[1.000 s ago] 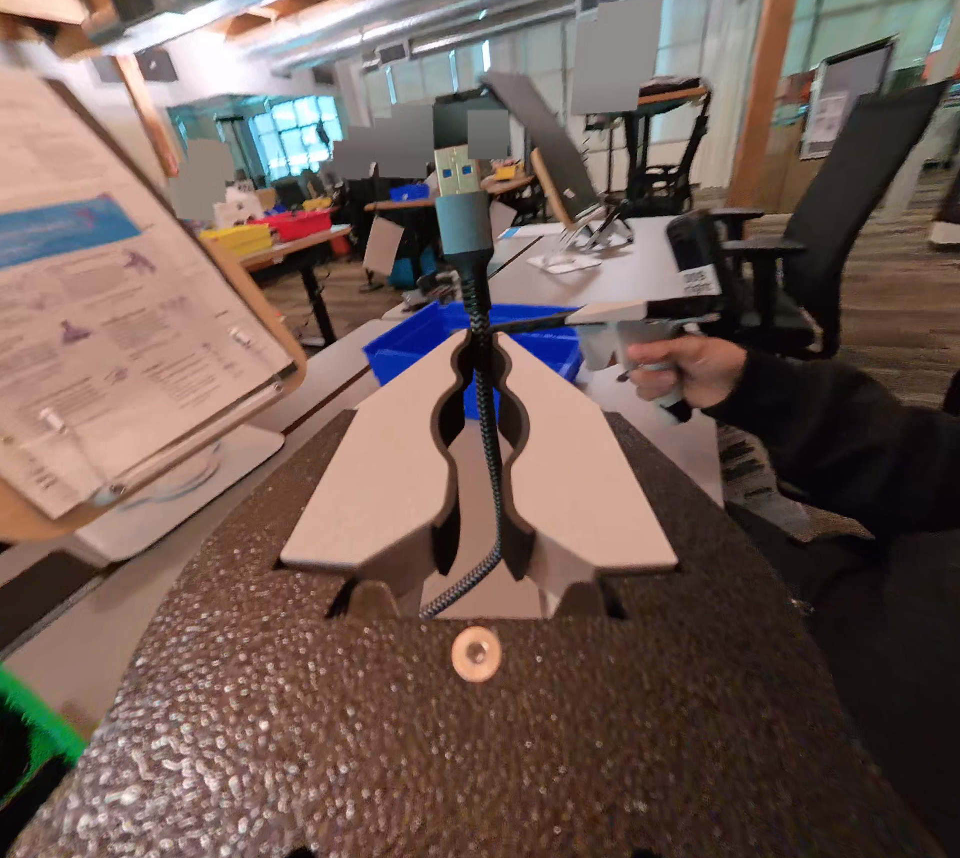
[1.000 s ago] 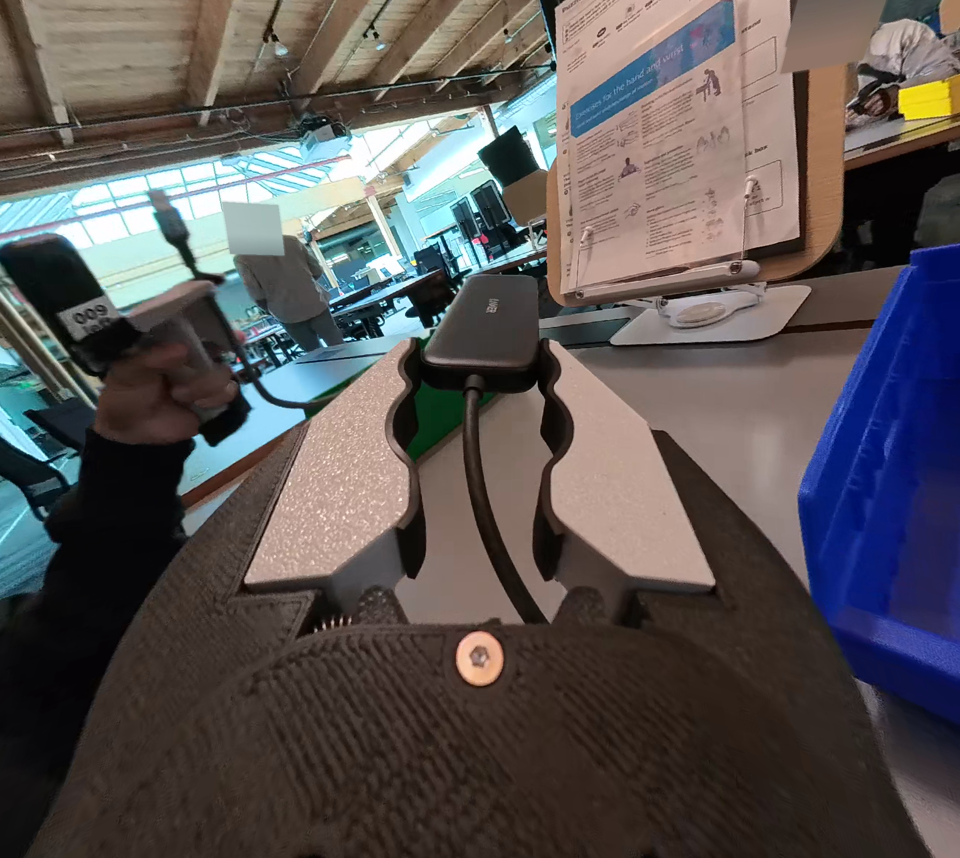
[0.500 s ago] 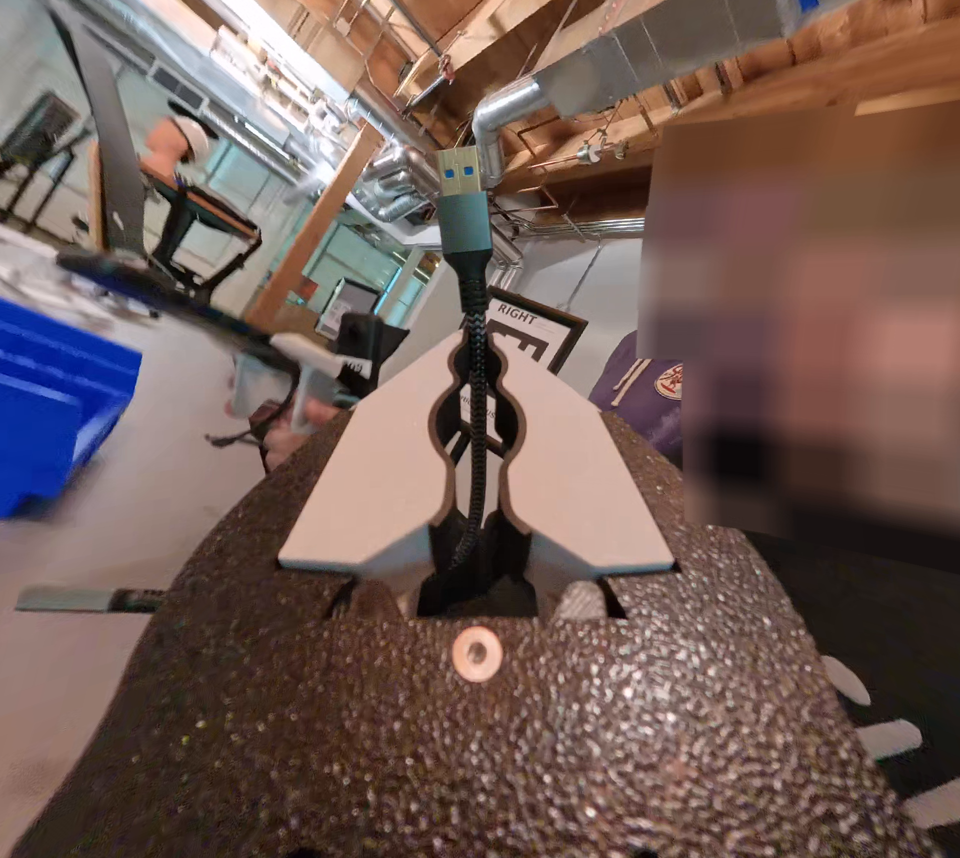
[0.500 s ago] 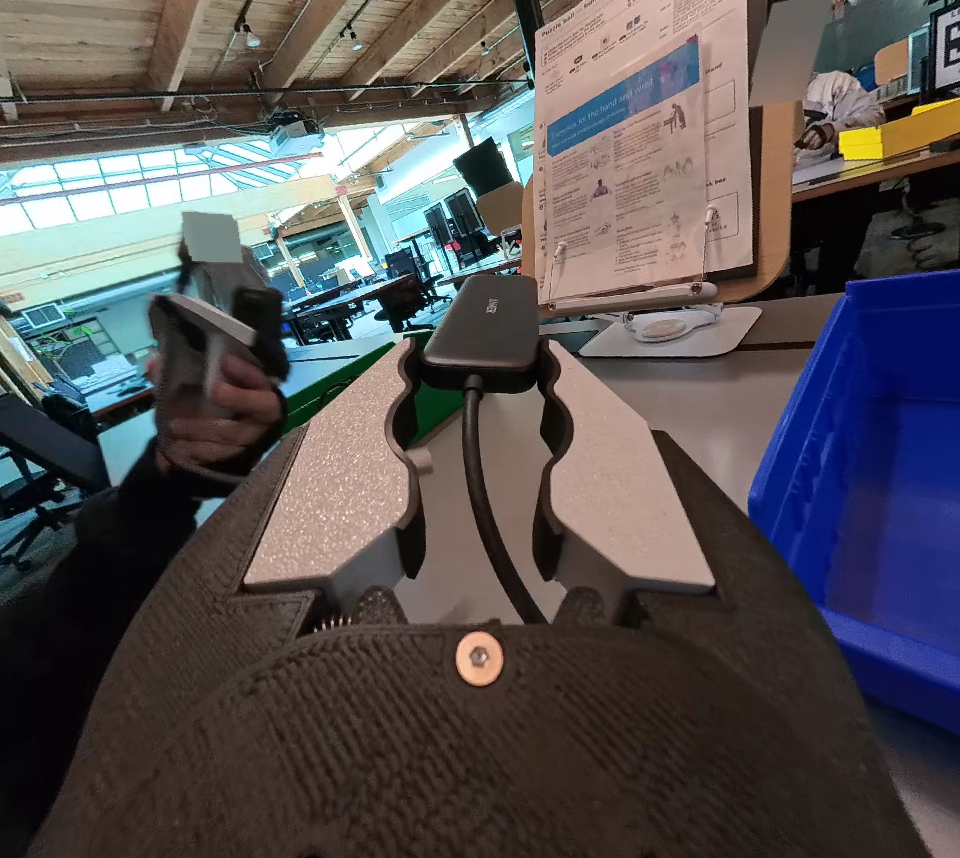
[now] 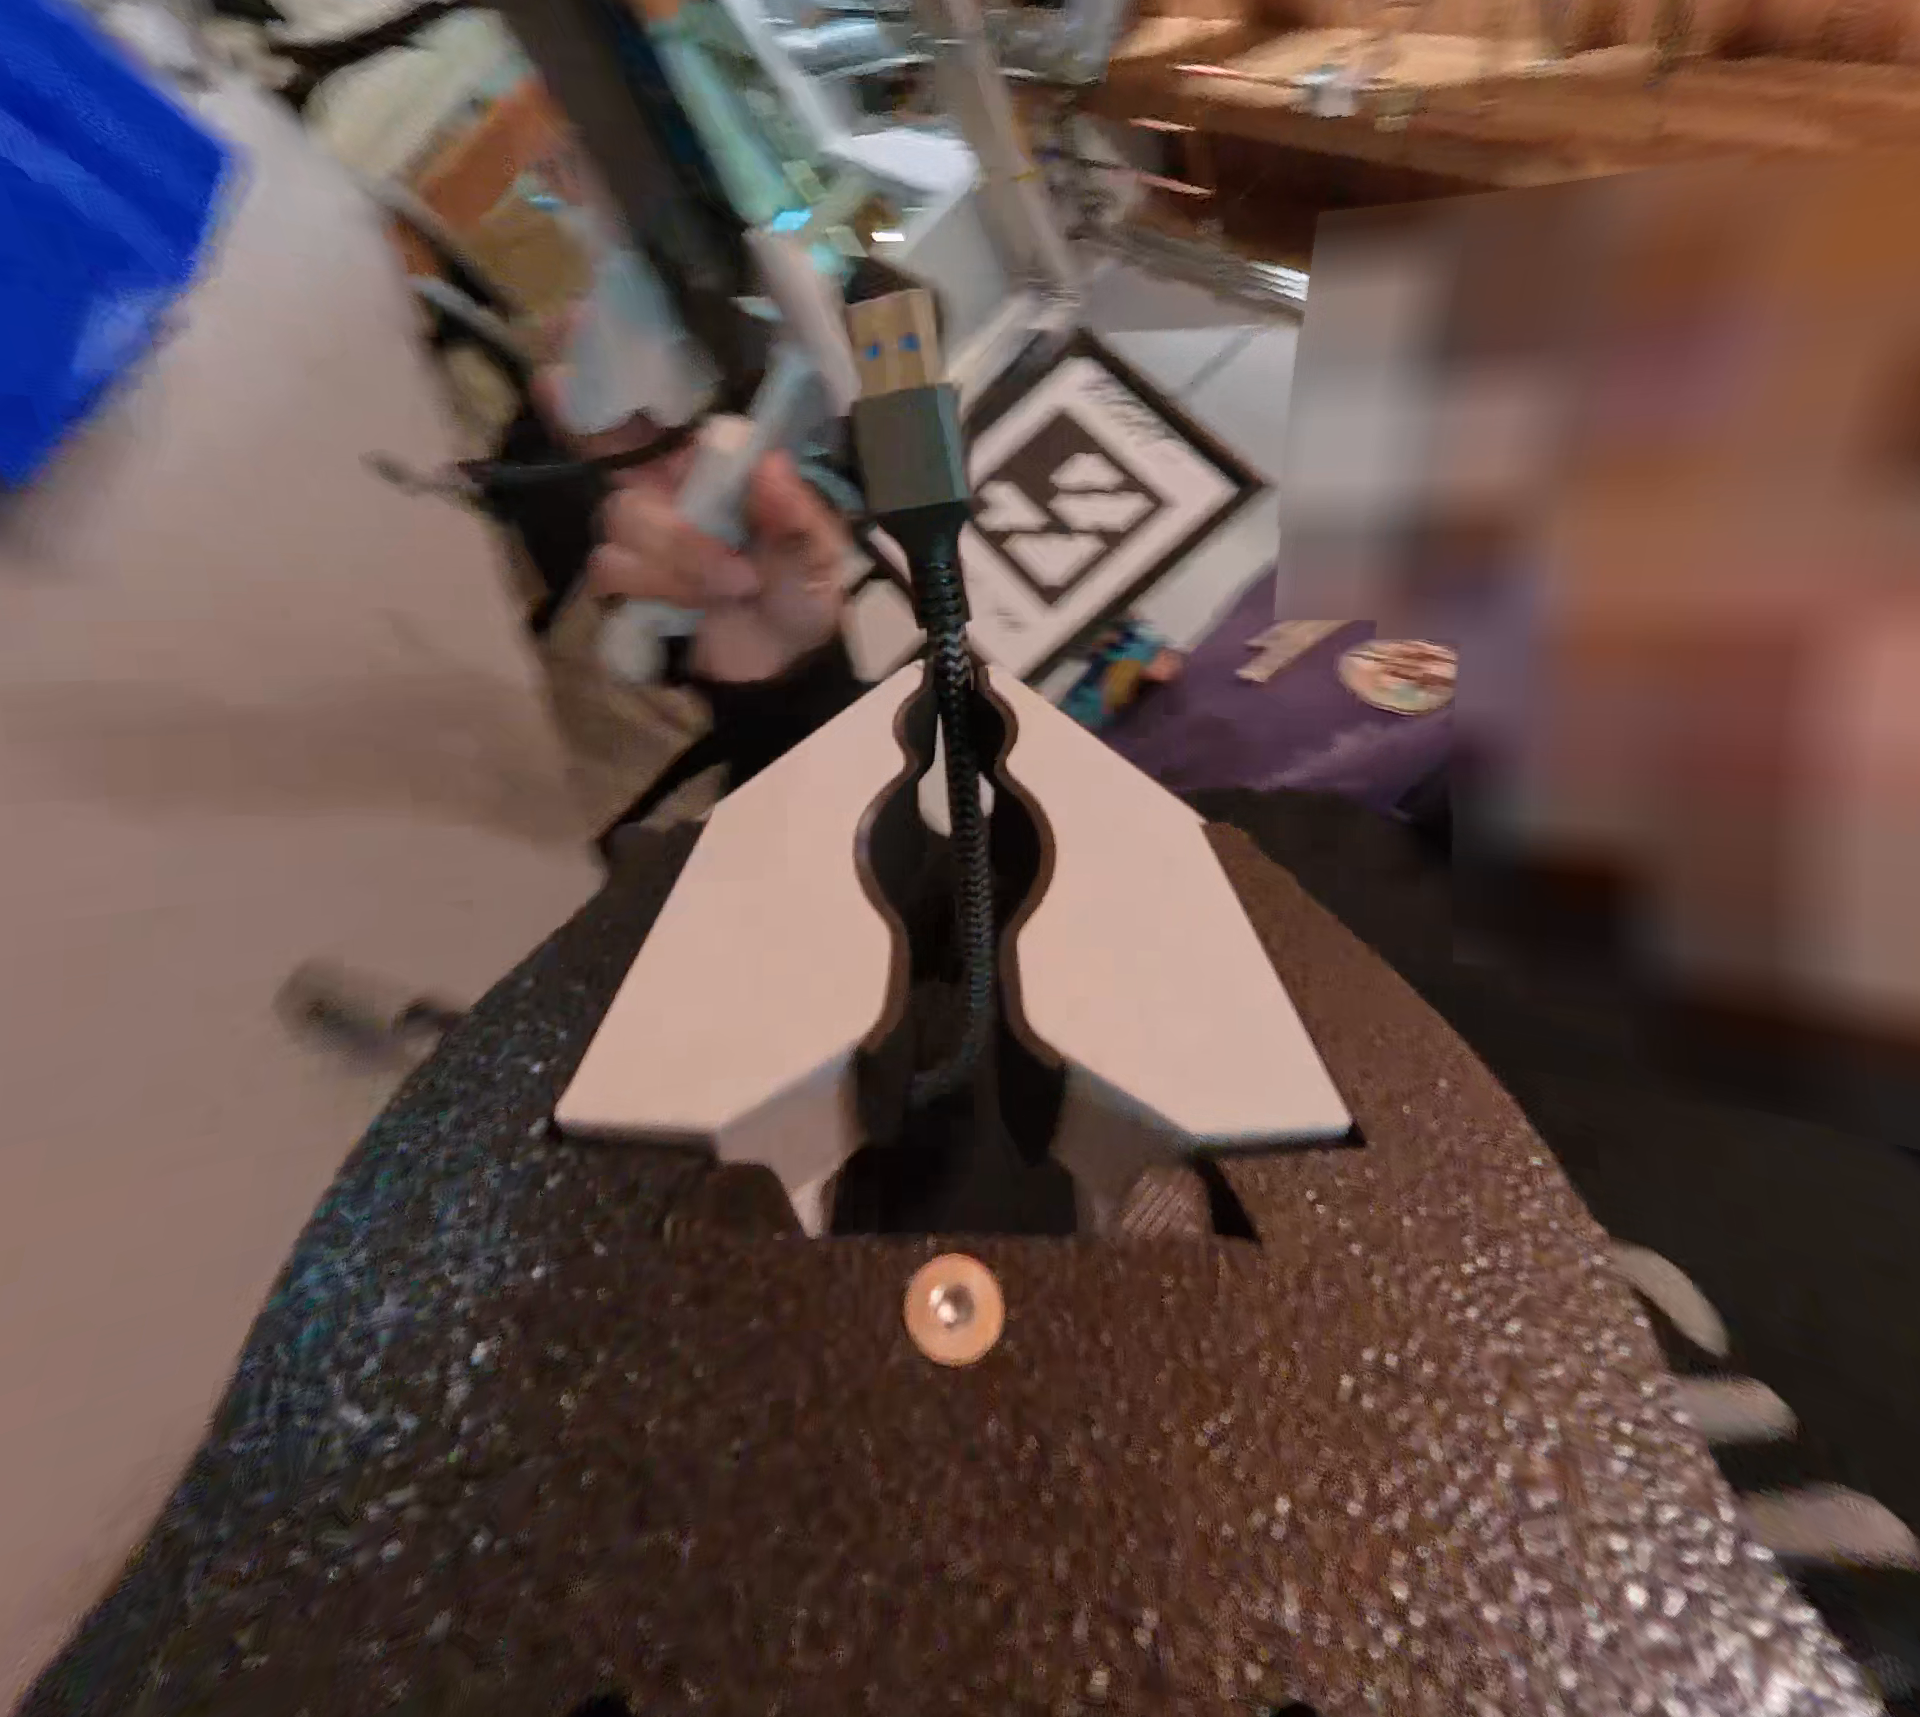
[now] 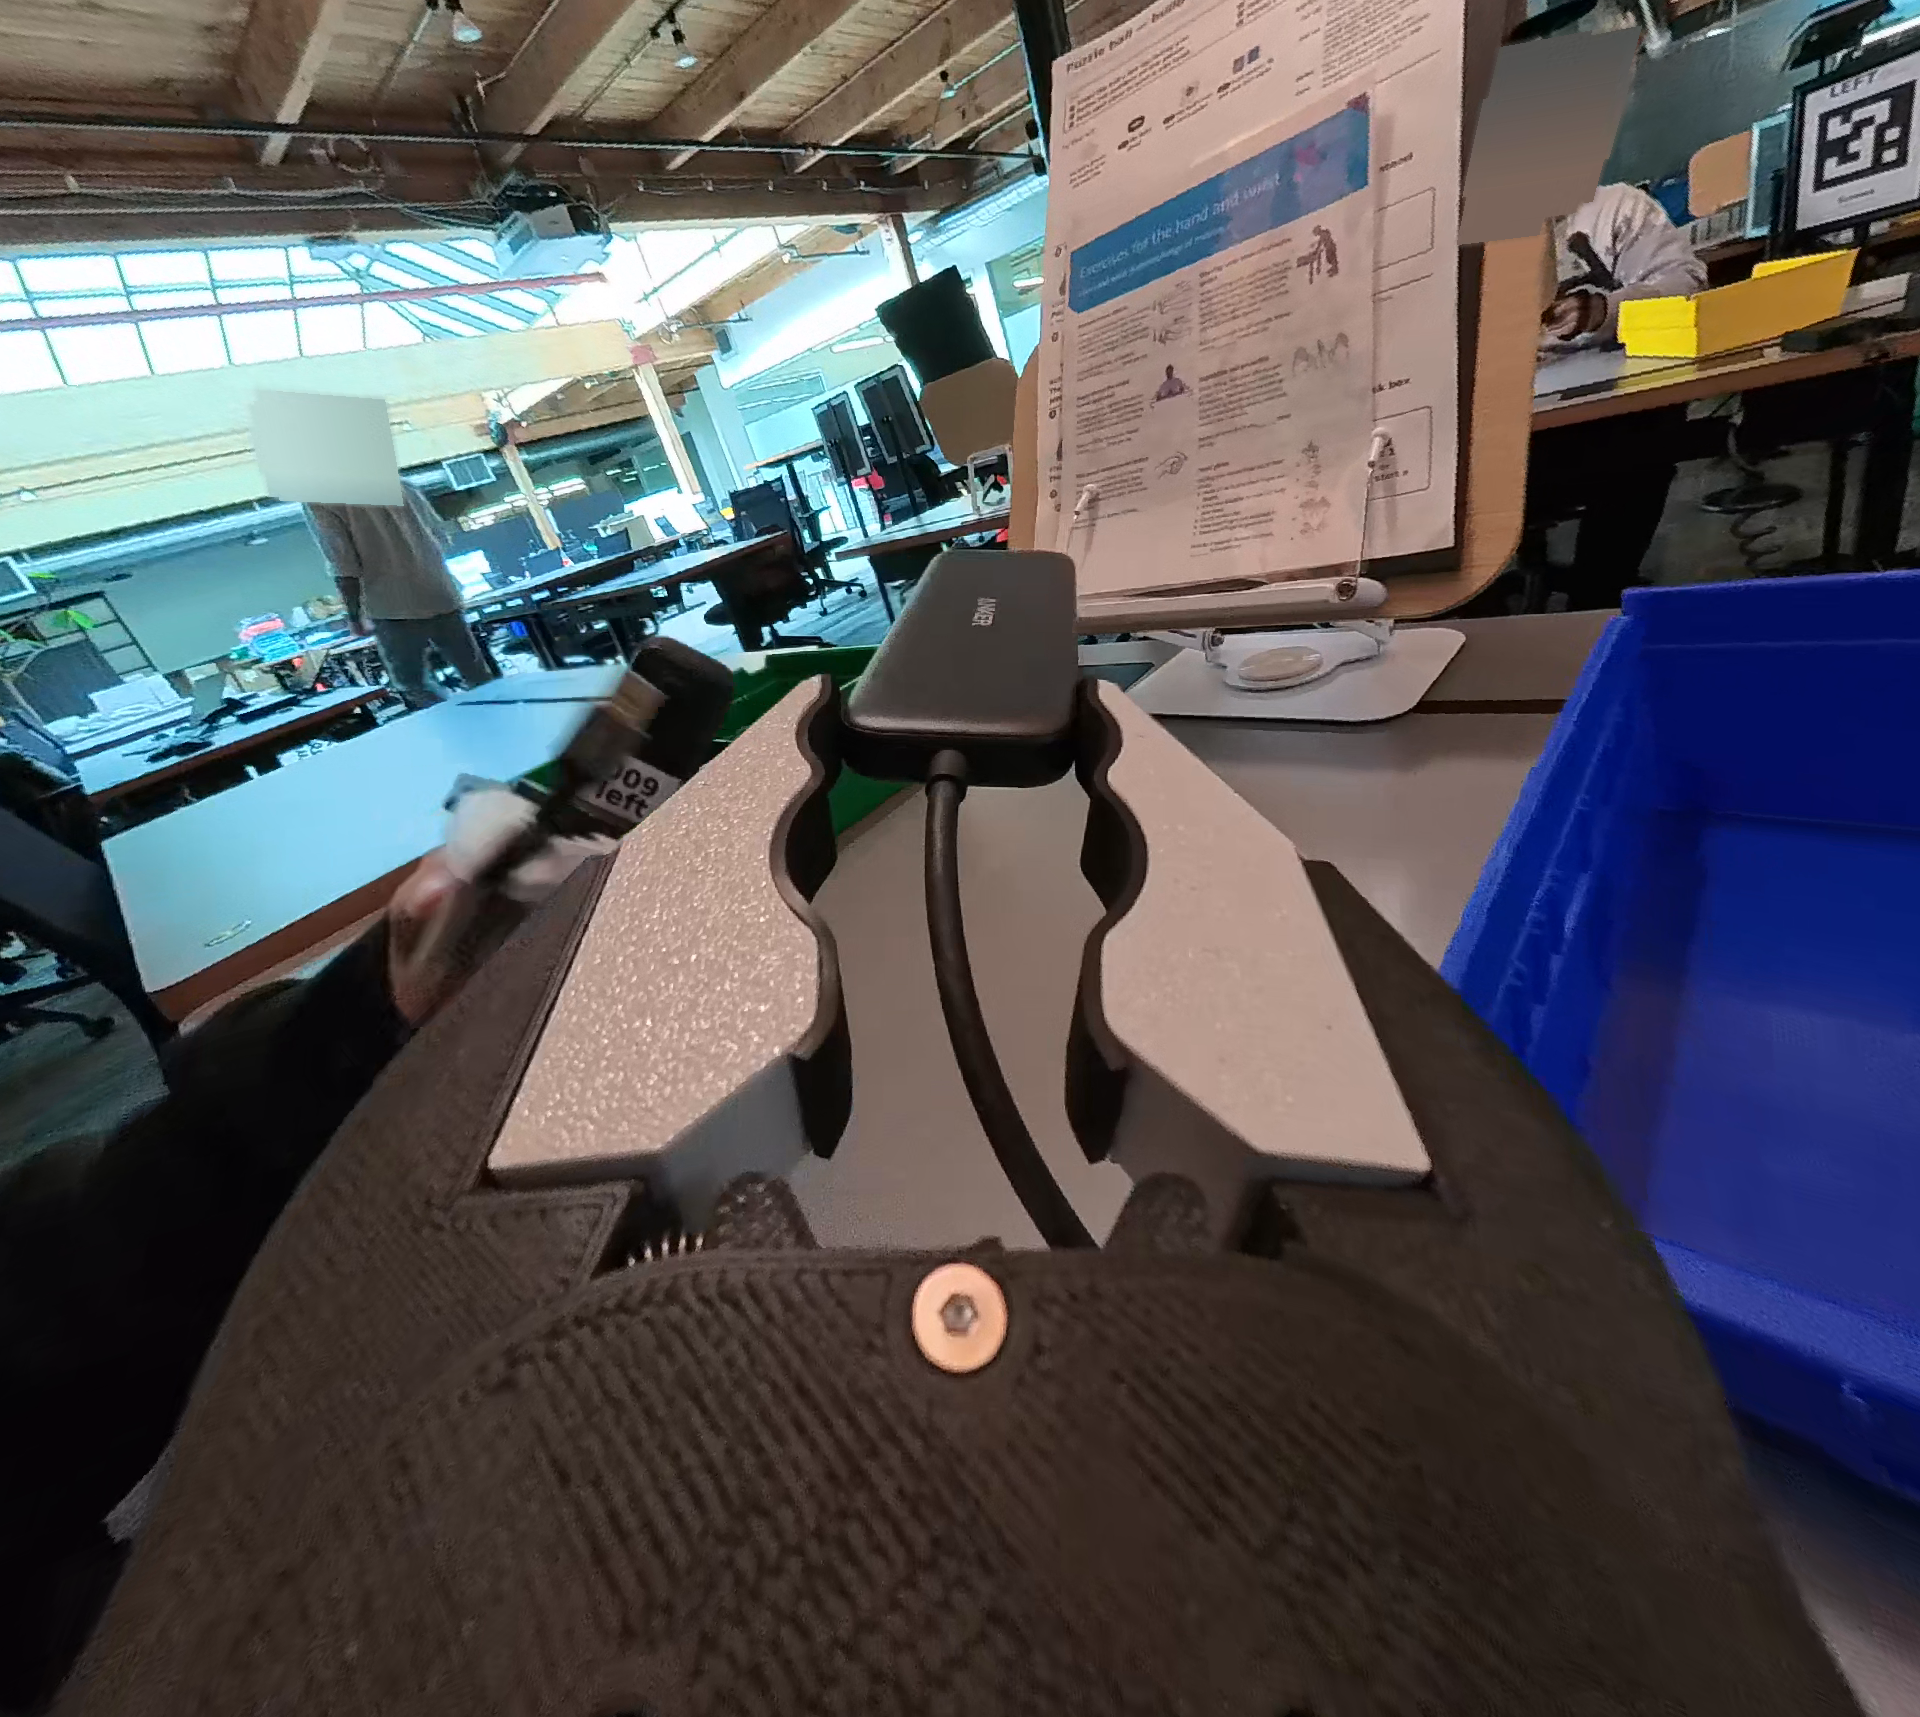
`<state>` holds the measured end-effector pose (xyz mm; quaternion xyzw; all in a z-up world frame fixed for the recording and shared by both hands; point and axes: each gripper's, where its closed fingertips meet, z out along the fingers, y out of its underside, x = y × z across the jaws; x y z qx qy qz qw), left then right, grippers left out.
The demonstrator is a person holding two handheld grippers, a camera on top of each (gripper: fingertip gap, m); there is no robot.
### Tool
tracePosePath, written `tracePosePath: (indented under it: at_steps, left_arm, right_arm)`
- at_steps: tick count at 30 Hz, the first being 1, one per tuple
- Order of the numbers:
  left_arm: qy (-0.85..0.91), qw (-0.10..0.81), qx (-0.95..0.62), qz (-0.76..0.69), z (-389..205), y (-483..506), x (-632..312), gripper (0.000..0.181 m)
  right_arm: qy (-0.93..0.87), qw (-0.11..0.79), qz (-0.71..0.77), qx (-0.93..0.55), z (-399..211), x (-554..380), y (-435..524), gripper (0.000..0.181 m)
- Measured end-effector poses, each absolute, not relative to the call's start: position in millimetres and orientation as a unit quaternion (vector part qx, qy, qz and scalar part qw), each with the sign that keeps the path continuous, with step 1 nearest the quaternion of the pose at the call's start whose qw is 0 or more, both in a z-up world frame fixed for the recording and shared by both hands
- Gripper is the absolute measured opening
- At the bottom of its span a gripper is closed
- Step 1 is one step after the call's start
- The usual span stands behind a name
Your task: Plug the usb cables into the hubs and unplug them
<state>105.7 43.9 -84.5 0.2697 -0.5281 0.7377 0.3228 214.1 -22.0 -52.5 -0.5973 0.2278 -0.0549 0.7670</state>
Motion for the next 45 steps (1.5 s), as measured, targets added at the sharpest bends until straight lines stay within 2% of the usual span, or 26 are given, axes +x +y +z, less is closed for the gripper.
tracePosePath:
  at_steps: [3,6,8,12,22,26,31,33,35,43,45]
  left_arm:
    - [-0.576,0.223,0.397,0.679,-134,58,143,0.003]
    - [-0.674,0.036,0.487,0.554,-189,97,171,0.004]
    - [-0.718,-0.058,0.495,0.487,-205,116,180,0.009]
    - [-0.743,-0.127,0.493,0.435,-220,125,191,0.015]
    - [-0.763,-0.201,0.524,0.320,-253,143,201,0.029]
    - [-0.770,-0.246,0.540,0.233,-255,161,194,0.058]
    - [-0.775,-0.252,0.536,0.220,-256,162,192,0.053]
    - [-0.795,-0.239,0.509,0.227,-258,156,189,0.018]
    - [-0.803,-0.257,0.494,0.214,-260,162,191,0.021]
    - [-0.767,-0.222,0.554,0.236,-245,172,181,0.036]
    - [-0.774,-0.244,0.557,0.178,-252,186,178,0.050]
  right_arm:
    - [0.233,0.765,-0.059,-0.598,-55,217,-25,0.044]
    - [0.232,0.760,-0.068,-0.603,-57,218,-26,0.044]
    - [0.232,0.761,-0.064,-0.602,-57,217,-25,0.044]
    - [0.228,0.757,-0.062,-0.609,-60,215,-19,0.045]
    - [0.219,0.753,-0.057,-0.618,-63,211,-11,0.044]
    - [0.219,0.756,-0.058,-0.614,-60,211,-14,0.044]
    - [0.218,0.757,-0.055,-0.614,-59,209,-13,0.044]
    - [0.214,0.756,-0.055,-0.617,-59,207,-11,0.044]
    - [0.211,0.756,-0.053,-0.617,-58,205,-9,0.044]
    - [0.207,0.756,-0.058,-0.618,-56,204,-10,0.044]
    - [0.210,0.756,-0.056,-0.618,-57,205,-10,0.045]
